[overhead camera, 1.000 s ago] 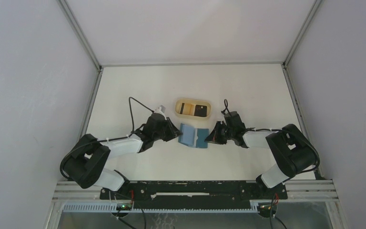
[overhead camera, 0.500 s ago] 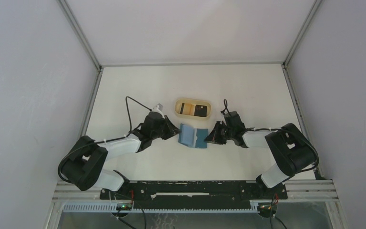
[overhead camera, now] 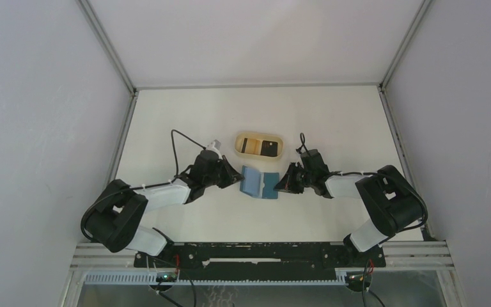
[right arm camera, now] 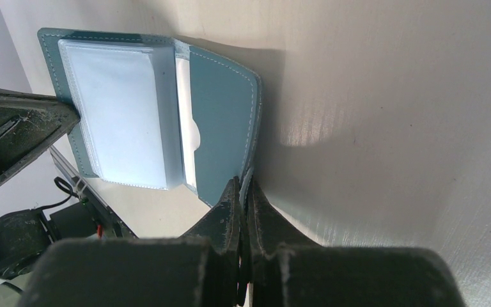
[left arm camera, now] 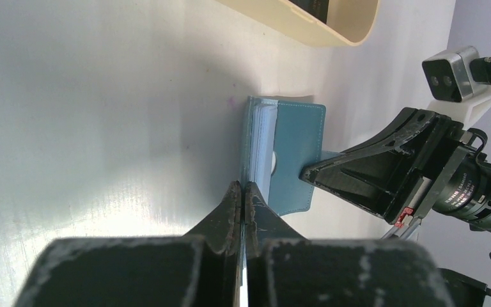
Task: Take the credit cards out of the card holder
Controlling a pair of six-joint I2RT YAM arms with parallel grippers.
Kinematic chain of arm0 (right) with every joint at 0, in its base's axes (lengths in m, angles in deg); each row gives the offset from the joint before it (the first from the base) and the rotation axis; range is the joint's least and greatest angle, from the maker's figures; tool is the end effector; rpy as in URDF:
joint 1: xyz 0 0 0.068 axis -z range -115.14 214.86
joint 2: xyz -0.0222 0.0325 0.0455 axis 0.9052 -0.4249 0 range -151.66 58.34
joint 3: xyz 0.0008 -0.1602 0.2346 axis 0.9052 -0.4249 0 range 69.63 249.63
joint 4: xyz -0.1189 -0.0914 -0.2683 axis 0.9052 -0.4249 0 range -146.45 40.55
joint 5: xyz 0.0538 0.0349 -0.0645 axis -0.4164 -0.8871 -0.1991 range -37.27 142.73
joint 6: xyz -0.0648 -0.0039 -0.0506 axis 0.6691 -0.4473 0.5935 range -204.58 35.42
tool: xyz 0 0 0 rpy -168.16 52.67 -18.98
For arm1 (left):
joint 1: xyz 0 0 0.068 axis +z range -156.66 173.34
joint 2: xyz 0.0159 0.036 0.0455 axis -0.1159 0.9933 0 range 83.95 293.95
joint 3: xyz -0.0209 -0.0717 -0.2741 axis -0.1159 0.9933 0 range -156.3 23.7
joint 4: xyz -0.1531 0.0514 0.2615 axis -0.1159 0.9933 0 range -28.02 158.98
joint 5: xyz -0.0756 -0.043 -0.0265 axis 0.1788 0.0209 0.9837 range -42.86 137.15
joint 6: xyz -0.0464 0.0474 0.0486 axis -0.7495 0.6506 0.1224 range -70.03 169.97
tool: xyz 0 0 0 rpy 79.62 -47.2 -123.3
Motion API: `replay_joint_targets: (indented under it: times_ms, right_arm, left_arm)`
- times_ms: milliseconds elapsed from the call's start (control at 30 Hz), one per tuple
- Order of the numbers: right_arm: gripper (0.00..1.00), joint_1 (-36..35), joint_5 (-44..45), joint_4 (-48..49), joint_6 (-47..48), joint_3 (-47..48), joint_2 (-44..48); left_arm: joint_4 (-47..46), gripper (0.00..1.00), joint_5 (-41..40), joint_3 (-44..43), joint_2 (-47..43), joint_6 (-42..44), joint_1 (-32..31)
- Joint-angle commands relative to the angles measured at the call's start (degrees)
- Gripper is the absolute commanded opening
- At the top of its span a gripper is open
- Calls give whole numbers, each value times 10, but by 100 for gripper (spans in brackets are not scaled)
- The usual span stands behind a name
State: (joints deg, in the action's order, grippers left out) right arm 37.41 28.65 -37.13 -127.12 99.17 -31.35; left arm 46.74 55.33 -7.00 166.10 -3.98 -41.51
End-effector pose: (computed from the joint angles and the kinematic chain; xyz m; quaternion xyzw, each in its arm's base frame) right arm 0.2619 0.1690 0.0611 0.0455 0.9144 0.3613 0.1767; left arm 0.2641 -0.1964 0.1088 -0.1157 0.8826 -0.3612 0.2778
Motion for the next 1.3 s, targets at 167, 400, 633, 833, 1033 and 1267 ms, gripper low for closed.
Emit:
replay_joint_targets:
  times_ms: [167,400,633,833,1033,1267]
  right_arm:
    - [1,5,10,-4,21,10,4]
    - [99,-57,129,-109,61,52,141]
    - [100,-135,220,-218,94,177,137]
    - [99,-184,216,-215,83,217,51]
    - [87,-213,212,-211,82,250,-2]
    - [84,-229,214,-203,82,270,-36]
  left_arm:
    - [17,0,4,-9,-24,21,2]
    - [56,0,-25,-15,-58,36,1]
    - [71,0,-55,-10,-87,21,-4]
    - [72,0,-70,-4,-89,5,-9]
    - [73,0,-80,9,-89,-7,-13]
    - [72,0,-80,10,-85,-11,-14]
